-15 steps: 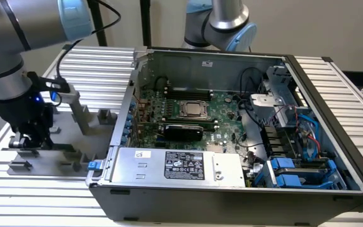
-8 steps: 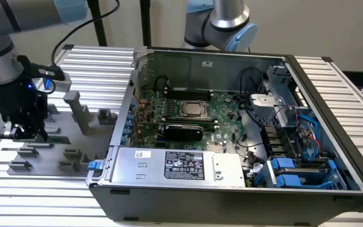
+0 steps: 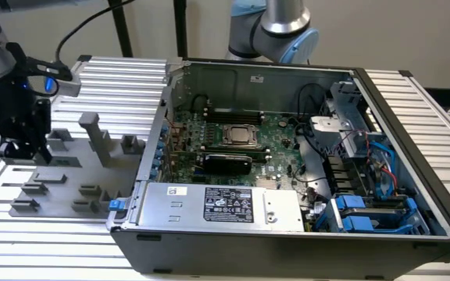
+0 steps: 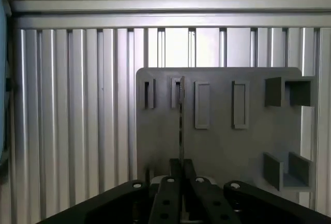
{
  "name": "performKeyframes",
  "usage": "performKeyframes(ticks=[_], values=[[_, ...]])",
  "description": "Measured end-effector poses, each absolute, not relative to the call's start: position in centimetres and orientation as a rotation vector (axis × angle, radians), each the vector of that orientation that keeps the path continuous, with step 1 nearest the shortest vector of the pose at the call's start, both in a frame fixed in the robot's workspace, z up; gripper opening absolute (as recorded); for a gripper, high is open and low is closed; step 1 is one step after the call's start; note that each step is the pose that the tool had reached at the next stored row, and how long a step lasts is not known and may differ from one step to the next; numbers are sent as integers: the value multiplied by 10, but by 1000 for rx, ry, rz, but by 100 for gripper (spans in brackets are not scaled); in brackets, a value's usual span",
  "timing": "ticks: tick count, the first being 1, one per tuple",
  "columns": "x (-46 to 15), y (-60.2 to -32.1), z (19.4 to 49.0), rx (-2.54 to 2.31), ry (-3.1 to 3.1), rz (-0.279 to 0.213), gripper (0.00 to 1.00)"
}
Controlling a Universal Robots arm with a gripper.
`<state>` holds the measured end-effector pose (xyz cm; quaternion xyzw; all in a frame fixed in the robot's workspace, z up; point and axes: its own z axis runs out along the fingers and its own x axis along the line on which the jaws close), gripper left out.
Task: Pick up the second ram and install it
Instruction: 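Pick up the second ram and move it above second insertion slot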
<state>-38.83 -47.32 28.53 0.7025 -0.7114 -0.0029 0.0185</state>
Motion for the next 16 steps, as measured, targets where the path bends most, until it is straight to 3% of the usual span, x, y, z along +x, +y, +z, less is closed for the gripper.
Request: performKeyframes(ticks=[16], values=[[-357, -473, 358, 2182, -2209, -9, 0]])
